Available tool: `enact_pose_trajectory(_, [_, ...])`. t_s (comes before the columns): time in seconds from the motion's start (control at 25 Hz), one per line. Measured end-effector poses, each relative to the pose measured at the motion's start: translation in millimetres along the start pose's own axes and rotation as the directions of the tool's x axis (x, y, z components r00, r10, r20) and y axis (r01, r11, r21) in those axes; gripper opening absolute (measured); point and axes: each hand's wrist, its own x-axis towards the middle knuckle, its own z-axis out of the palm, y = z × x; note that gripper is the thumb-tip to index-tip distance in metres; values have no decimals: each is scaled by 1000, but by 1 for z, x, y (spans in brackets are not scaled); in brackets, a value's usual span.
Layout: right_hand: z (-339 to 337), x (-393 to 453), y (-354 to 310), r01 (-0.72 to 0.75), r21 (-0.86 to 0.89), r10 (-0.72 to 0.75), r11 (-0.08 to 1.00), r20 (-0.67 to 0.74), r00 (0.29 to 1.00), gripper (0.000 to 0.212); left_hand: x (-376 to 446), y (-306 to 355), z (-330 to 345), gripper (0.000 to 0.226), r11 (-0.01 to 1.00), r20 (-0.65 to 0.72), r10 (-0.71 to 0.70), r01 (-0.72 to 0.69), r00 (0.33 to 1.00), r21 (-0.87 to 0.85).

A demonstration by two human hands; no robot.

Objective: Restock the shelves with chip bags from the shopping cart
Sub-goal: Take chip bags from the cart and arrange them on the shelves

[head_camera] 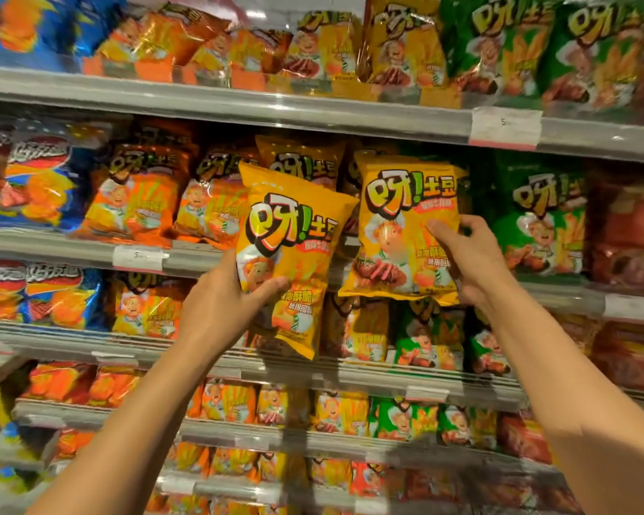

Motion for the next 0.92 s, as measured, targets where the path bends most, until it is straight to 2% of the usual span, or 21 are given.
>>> enact_pose_trajectory(0.12, [13,31,1,22,27,-22,999,-11,1000,35,19,5,16,60,997,17,-43,44,999,-59])
enact_pose_trajectory(0.28, [24,66,-8,81,59,-82,995,20,996,51,41,9,30,62,979,-22,-28,23,999,-204])
enact_pose_trajectory(0.44, [33,79,5,119,-48,-118,992,9,993,43,60,7,31,74,972,-34,-14,6,999,-233])
enact_pose_trajectory(0.6, [33,72,36,41,-229,-15,973,116,993,47,73,-2,32,53,953,15,1,4,1000,-304])
enact_pose_trajectory(0.76, [45,73,37,76,-241,-66,968,49,997,58,83,-7,34,45,937,50,44,-24,998,-349])
enact_pose_trajectory(0.84, [54,72,35,79,-231,-67,970,58,996,54,86,-6,35,38,936,51,59,-38,997,-350])
enact_pose_trajectory(0.92, [58,71,32,60,-235,-31,970,124,992,45,89,-4,36,33,930,62,78,-50,995,-365])
